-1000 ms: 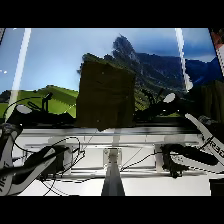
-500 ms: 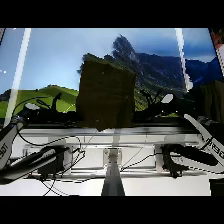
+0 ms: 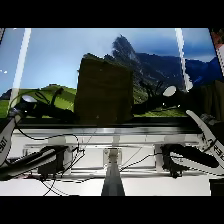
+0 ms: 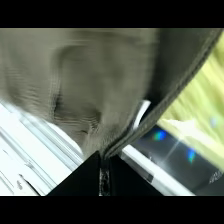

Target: Fold the clothes and pants, and hang the long-sleeved shirts on hangers.

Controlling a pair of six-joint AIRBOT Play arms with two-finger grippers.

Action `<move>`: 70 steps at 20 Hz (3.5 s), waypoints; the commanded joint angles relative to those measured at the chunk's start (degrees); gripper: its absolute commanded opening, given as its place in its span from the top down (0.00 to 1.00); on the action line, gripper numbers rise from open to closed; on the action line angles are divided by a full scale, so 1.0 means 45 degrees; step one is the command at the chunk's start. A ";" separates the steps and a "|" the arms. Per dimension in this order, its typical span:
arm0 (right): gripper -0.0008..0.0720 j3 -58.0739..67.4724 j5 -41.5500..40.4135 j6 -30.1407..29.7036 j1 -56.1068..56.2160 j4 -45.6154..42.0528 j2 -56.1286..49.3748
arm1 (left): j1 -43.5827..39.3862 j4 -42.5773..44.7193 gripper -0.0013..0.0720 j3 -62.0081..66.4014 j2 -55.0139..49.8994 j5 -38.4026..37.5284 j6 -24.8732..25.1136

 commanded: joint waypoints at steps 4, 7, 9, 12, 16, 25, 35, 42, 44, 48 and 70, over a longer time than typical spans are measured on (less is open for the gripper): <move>0.94 0.4405 -0.0010 -0.0015 0.0005 0.0019 0.2390 | 0.0005 -0.2919 0.96 0.5304 0.1321 -0.2433 0.0092; 0.94 0.6577 -0.0345 -0.0005 0.0005 0.0136 0.3585 | 0.0005 -0.4357 0.96 0.8296 0.2798 -0.1379 0.0097; 0.94 0.7732 -0.0335 0.0000 0.0005 0.0452 0.4265 | 0.0015 -0.4352 0.96 0.9908 0.4017 0.0194 0.0102; 0.94 0.8786 -0.0321 0.0019 0.0010 0.1753 0.5178 | 0.0015 -0.4284 0.96 1.0511 0.6008 0.3298 0.0107; 0.94 0.9015 -0.0175 0.0053 0.0010 0.3847 0.6241 | 0.0015 -0.4260 0.96 1.0511 0.8116 0.4308 0.0102; 0.94 0.7514 -0.0335 0.3900 0.0447 0.1656 0.5377 | -0.0418 -0.0194 0.96 0.7669 0.7397 0.3332 -0.4197; 0.94 0.5221 -0.7300 0.4036 0.0321 0.1501 -0.1195 | -0.3832 -0.2016 0.96 0.6261 -0.0986 1.0278 -0.3871; 0.94 0.5217 0.0607 0.3847 -0.2361 -0.2152 -0.1243 | -0.3876 0.0423 0.96 0.6207 -0.1035 0.1234 -0.3925; 0.94 0.5081 0.2691 0.3065 -0.2259 -0.3721 -0.1248 | -0.4027 0.0738 0.96 0.5853 -0.1035 -0.0772 -0.4085; 0.13 0.4148 0.1651 0.2273 -0.2161 -0.3949 -0.1248 | -0.4809 0.0704 0.31 0.4886 -0.1239 0.0335 -0.4075; 0.03 1.0122 0.4007 0.2973 -0.3060 -0.2759 -0.8349 | -0.5489 -0.0335 0.04 0.4891 -0.2225 0.1574 -0.4109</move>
